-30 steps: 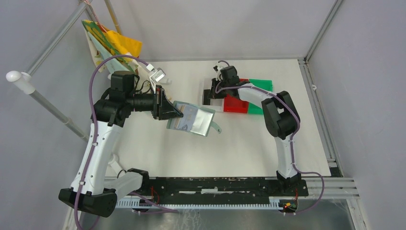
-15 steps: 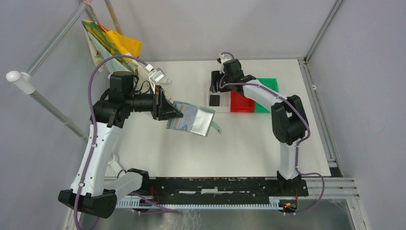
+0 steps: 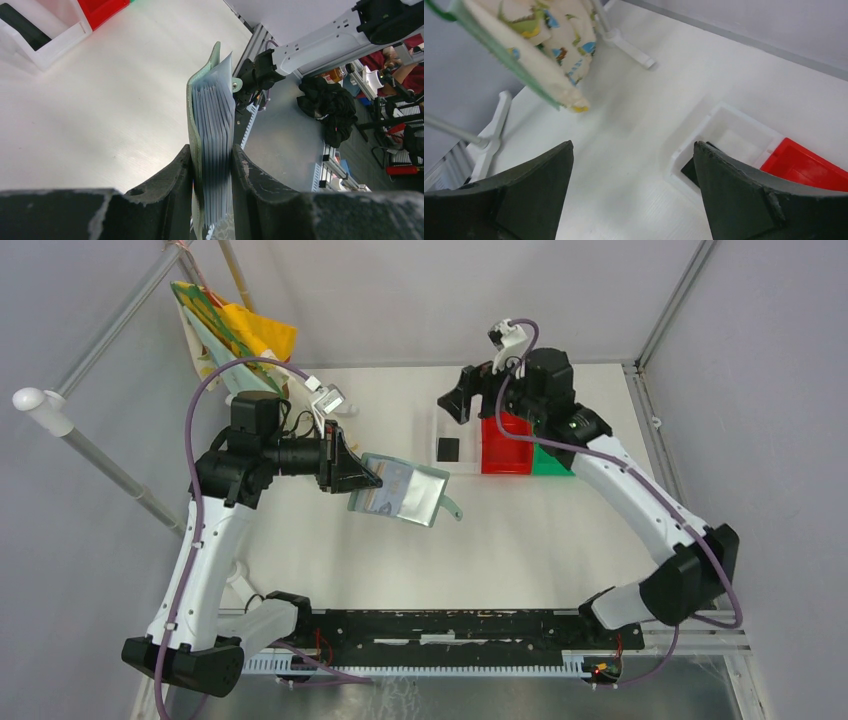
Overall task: Take the credit cards out of the card holder
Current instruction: Remove the credit card from the card holder.
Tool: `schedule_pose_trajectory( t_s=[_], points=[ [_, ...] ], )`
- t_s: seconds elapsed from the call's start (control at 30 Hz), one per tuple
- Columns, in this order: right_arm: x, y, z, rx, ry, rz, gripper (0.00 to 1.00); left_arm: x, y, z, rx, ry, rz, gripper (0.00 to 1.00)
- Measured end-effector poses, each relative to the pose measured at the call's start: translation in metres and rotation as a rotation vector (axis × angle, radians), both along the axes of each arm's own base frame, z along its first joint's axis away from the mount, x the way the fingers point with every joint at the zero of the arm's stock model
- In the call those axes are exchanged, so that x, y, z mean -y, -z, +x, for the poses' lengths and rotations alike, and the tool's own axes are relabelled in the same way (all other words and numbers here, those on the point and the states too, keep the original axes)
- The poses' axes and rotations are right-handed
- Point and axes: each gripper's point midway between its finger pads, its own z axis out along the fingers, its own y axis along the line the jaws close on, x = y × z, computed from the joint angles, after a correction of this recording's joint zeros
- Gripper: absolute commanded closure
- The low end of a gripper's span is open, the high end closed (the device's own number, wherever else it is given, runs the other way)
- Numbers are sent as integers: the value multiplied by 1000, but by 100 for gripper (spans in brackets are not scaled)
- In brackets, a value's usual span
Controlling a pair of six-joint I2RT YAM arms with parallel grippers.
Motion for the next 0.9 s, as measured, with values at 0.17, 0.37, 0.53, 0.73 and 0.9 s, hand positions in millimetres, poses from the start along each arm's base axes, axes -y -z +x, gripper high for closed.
schedule_pose_trajectory(
  t_s=[0.17,0.37,0.53,0.73,0.9],
  points=[
    [-8,-6,-70,25,-197,77,2,0,3,-1,-8,0,2,98],
    [-34,12,-149,-21,-446,191,2,0,4,-1,-7,1,3,98],
    [-51,27,-189,-79,-580,234,2,0,4,-1,2,5,5,98],
    [-55,27,-204,-90,-638,263,4,-1,5,-1,12,10,10,98],
    [-59,23,-212,-82,-677,281,6,-1,6,-1,10,12,11,98]
  ],
)
